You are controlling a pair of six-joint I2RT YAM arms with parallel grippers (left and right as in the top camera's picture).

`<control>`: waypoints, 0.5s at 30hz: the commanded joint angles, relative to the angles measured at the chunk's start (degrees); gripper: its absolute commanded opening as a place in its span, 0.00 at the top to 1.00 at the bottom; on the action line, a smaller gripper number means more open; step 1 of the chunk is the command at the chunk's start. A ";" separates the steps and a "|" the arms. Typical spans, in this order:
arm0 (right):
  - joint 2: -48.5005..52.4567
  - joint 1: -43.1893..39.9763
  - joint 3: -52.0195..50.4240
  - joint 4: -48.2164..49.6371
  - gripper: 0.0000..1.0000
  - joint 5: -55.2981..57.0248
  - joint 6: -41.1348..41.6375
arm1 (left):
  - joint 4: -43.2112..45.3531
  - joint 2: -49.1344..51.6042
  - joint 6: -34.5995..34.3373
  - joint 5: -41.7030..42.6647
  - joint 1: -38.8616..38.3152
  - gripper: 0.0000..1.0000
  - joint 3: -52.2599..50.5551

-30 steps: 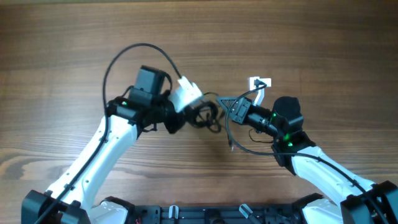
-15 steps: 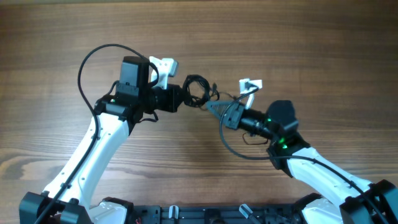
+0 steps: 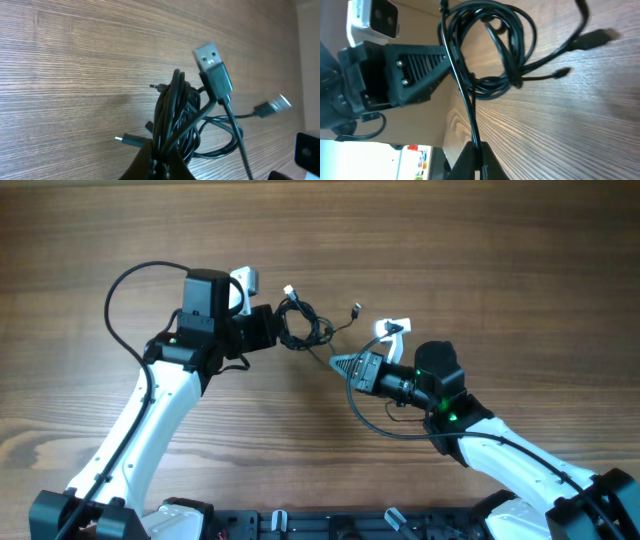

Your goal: Untangle cables

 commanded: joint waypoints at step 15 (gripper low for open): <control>0.31 0.48 0.28 4.76 0.96 -7.10 -9.44 | 2.75 0.17 -4.83 -3.30 1.14 0.96 0.17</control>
